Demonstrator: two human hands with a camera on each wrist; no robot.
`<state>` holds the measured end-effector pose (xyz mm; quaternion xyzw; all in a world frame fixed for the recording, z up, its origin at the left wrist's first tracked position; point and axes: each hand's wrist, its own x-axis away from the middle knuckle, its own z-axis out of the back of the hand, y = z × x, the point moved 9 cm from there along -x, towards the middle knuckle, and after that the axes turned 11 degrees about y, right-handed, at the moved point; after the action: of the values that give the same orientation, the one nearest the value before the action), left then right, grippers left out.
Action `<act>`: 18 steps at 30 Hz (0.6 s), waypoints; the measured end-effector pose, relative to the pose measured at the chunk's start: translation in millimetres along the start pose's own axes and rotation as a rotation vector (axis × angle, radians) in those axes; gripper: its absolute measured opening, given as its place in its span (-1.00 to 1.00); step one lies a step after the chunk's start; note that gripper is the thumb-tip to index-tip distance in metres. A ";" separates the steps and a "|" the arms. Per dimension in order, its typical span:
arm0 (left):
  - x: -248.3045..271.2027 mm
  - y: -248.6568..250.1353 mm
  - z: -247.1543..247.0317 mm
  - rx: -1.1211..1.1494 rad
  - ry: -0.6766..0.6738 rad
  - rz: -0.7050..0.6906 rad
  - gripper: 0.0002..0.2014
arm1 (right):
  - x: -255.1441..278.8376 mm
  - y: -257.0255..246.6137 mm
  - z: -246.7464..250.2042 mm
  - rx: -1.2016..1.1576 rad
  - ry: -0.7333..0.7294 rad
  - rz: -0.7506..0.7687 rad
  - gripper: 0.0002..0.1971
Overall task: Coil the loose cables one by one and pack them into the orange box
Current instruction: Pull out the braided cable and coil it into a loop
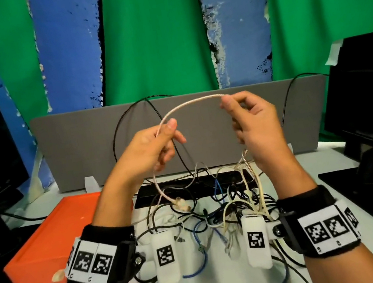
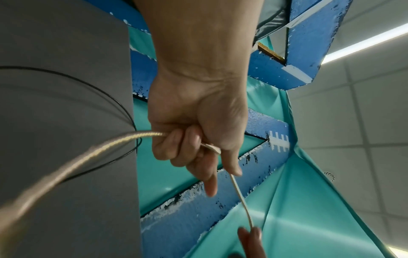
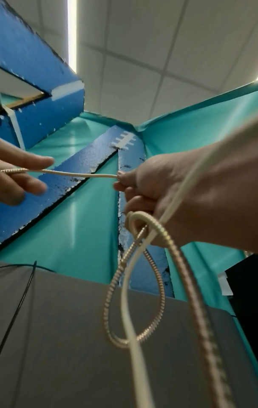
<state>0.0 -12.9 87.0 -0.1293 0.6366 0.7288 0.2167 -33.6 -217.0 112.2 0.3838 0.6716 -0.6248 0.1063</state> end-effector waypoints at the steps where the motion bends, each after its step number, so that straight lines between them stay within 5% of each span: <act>1: 2.4 1.0 -10.5 0.002 -0.060 0.006 -0.54 | 3.9 -3.5 -10.7 0.040 -0.087 0.030 -0.80; 4: 9.6 7.8 -41.2 0.050 -0.180 -0.039 -0.57 | 17.9 -7.2 -33.3 0.170 -0.232 0.034 -0.61; 11: 14.8 24.0 -58.6 0.254 0.039 -0.088 -0.86 | 29.8 23.2 -41.4 0.263 -0.272 -0.180 -0.22; 15: 18.3 25.1 -60.0 0.381 -0.079 -0.016 -0.86 | 46.3 32.3 -55.6 0.146 -0.517 -0.344 -0.09; 18: 7.2 30.4 -14.2 0.566 0.152 -0.021 -0.81 | 63.5 37.8 -59.8 0.247 -0.836 -0.313 -0.29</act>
<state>-22.1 -28.7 108.0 -0.1246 0.8276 0.5081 0.2036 -32.3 -140.5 55.8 0.0031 0.5416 -0.8097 0.2259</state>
